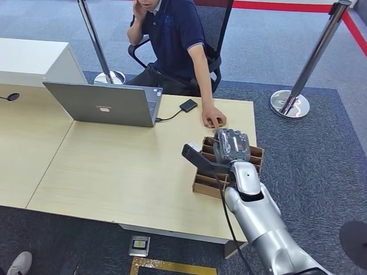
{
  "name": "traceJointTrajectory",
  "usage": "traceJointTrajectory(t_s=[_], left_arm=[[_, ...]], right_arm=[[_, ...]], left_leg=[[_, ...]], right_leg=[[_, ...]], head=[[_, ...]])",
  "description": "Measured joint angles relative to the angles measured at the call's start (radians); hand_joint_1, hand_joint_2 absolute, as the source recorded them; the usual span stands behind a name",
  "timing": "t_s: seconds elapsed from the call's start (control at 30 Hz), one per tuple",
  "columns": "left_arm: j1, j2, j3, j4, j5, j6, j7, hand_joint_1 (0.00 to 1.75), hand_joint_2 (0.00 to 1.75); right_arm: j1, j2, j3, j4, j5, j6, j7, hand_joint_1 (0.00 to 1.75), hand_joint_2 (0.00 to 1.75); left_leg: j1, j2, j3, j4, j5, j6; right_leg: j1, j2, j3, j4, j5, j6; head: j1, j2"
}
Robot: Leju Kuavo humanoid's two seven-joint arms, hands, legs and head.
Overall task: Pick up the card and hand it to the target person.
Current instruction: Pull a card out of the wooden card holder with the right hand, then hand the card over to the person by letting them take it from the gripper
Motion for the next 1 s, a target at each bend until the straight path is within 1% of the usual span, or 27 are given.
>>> traceJointTrajectory(t_s=[0.17, 0.43, 0.6, 0.73, 0.87, 1.0], left_arm=[[0.000, 0.000, 0.003, 0.000, 0.004, 0.000, 0.000, 0.00, 0.00], [0.001, 0.000, 0.008, 0.000, 0.006, 0.000, -0.002, 0.00, 0.00], [0.002, 0.000, 0.012, 0.000, 0.008, 0.000, -0.011, 0.00, 0.00], [0.001, 0.000, 0.015, 0.000, 0.009, 0.000, -0.020, 0.00, 0.00], [-0.001, 0.000, 0.016, 0.000, 0.008, 0.000, -0.022, 0.00, 0.00], [-0.003, -0.001, 0.015, 0.001, 0.001, -0.008, -0.022, 0.00, 0.00]], right_arm=[[0.035, -0.010, -0.006, -0.086, 0.010, -0.006, -0.020, 1.75, 1.75], [0.096, -0.033, -0.011, -0.278, 0.012, 0.034, -0.046, 1.75, 1.75], [0.135, -0.055, -0.010, -0.447, -0.007, 0.084, -0.080, 1.75, 1.75], [0.139, -0.071, -0.005, -0.563, -0.031, 0.104, -0.101, 1.75, 1.75], [0.111, -0.068, 0.004, -0.576, -0.049, 0.096, -0.108, 1.75, 1.75], [0.052, -0.035, 0.009, -0.487, -0.049, 0.059, -0.101, 1.75, 1.75]], left_leg=[[0.000, 0.000, 0.000, 0.000, 0.000, 0.000], [0.000, 0.000, 0.000, 0.000, 0.000, 0.000], [0.000, 0.000, 0.000, 0.000, 0.000, 0.000], [0.000, 0.000, 0.000, 0.000, 0.000, 0.000], [0.000, 0.000, 0.000, 0.000, 0.000, 0.000], [0.000, 0.000, 0.000, 0.000, 0.001, 0.000]], right_leg=[[0.000, 0.000, 0.000, 0.000, 0.000, 0.000], [0.000, 0.000, 0.000, 0.000, 0.000, 0.000], [0.000, 0.000, -0.001, 0.000, 0.000, 0.000], [0.000, 0.000, 0.000, 0.000, 0.000, 0.000], [0.000, 0.000, 0.000, 0.000, 0.000, 0.000], [0.000, 0.000, 0.000, 0.001, 0.001, 0.000]], head=[[0.000, 0.000], [0.000, 0.000], [0.000, 0.000], [0.000, 0.000], [0.000, 0.000], [0.000, 0.000]])
